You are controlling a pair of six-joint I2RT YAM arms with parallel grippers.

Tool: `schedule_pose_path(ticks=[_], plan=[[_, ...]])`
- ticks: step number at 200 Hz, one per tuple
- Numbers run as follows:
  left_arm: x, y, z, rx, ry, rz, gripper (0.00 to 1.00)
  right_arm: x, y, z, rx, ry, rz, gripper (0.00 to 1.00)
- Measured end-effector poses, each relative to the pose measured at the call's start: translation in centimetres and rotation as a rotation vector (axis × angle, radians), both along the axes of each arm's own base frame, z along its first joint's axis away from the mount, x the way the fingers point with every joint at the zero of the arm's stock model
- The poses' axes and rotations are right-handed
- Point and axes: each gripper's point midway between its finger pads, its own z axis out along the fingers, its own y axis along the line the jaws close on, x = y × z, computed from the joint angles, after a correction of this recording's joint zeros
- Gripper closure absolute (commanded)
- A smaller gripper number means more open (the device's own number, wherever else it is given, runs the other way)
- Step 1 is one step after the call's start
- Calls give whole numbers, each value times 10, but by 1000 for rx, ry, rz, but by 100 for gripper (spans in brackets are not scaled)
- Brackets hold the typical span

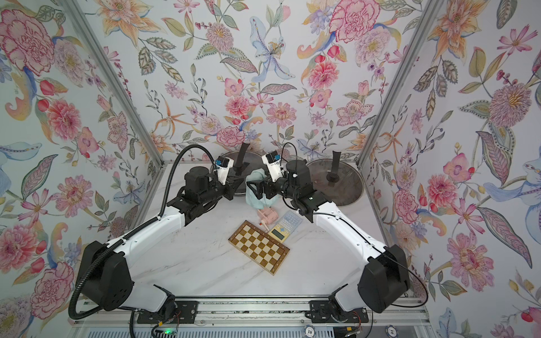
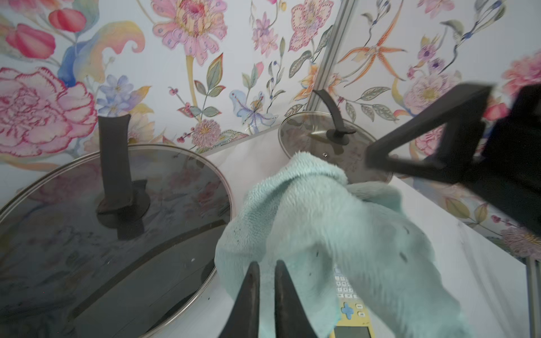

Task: Wipe the pot lid with a cloth
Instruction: Place the cleaning item at the center of the board, then reset both arms

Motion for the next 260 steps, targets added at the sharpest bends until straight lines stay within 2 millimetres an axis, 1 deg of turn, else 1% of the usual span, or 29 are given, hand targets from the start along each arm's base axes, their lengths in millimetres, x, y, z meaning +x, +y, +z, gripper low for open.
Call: schedule_pose_path(ticks=[6,19,29,39,52,64,84,96,101,112,123,128,130,134,141,149,161,176,189,201,214,220,228,244,260], plan=[[0,4,-10,23,24,18,82,-3,-8,9,8,-20,-20,1],[-2,12,-28,71,72,51,74,-8,-22,26,22,-54,-55,1],[-3,18,-36,92,95,76,71,-11,-29,36,33,-76,-75,1],[-1,21,-39,105,99,95,64,-12,-35,42,35,-87,-93,1],[1,24,-38,112,92,113,58,-11,-39,41,26,-86,-116,1],[3,25,-36,109,82,126,49,-7,-44,36,15,-79,-143,1],[7,29,-29,102,52,152,42,3,-63,21,-17,-51,-222,1],[7,33,-21,90,18,176,40,11,-83,12,-35,-36,-299,1],[6,36,-18,86,2,189,38,14,-94,9,-42,-32,-339,1],[2,45,-11,77,-33,227,26,20,-122,3,-54,-23,-440,1],[-1,60,-4,70,-84,293,16,24,-158,-3,-63,-19,-571,1],[-4,68,-2,80,-109,322,9,24,-177,-6,-70,-19,-638,1],[-4,71,-1,74,-113,339,4,24,-185,-8,-72,-17,-666,1],[-6,78,1,86,-138,366,1,23,-200,-12,-81,-15,-722,1],[-9,93,4,89,-172,424,1,21,-228,-19,-94,-10,-820,1],[-11,110,5,95,-204,490,1,16,-255,-28,-109,0,-915,1],[-14,139,1,133,-244,592,1,7,-295,-48,-140,25,-1056,1],[-19,173,-13,203,-273,703,1,-4,-330,-77,-182,75,-1176,1],[-25,199,-36,278,-277,785,1,-15,-352,-108,-222,129,-1247,1],[-36,221,-63,343,-264,844,1,-24,-364,-136,-258,174,-1282,1],[-50,242,-91,395,-241,906,1,-33,-369,-163,-297,213,-1292,1],[-57,251,-101,407,-234,933,1,-37,-370,-174,-314,223,-1292,1],[-65,262,-110,409,-236,969,1,-39,-371,-185,-329,224,-1289,1],[-79,282,-126,402,-243,1034,1,-41,-371,-199,-327,191,-1288,1],[-85,294,-137,406,-241,1071,1,-43,-369,-212,-302,140,-1267,1]])
